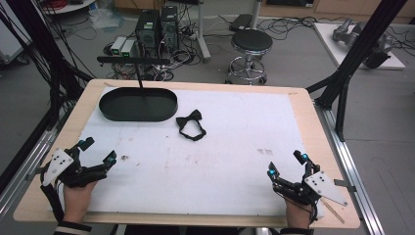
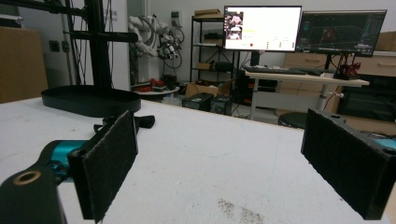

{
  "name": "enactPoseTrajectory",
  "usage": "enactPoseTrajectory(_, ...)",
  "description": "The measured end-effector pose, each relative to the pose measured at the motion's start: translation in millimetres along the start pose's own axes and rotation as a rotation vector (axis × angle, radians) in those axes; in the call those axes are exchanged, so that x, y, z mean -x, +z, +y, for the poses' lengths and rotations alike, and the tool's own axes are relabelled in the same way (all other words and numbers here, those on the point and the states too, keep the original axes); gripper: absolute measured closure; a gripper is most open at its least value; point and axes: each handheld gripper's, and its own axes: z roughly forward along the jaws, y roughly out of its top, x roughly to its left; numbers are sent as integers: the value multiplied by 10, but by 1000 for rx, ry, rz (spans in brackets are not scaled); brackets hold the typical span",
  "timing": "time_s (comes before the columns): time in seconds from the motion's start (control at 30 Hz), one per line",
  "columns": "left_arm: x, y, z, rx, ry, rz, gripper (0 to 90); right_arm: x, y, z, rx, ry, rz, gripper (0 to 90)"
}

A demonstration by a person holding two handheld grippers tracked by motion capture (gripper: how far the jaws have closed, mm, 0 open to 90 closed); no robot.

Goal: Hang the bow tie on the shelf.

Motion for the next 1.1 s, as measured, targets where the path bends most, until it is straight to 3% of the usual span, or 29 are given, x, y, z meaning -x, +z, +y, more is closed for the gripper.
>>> enactPoseTrajectory(0.23,26,2,15,1,-1,-17,64,11,20,-29,-4,6,2,99)
enactPoseTrajectory(0.4,69,23,33,-13,28,-21,64,23,7,-23,9,9,-3,99)
enactPoseTrajectory(0.67,93,49,80,-10,31,-26,64,43,-6,-2,17,7,-12,99)
enactPoseTrajectory(0.9,146,119,177,-73,45,-57,64,36,6,42,21,-9,-13,99)
enactPoseTrajectory(1.1,231,294,292,-152,101,-95,64,39,5,51,25,-7,-13,99)
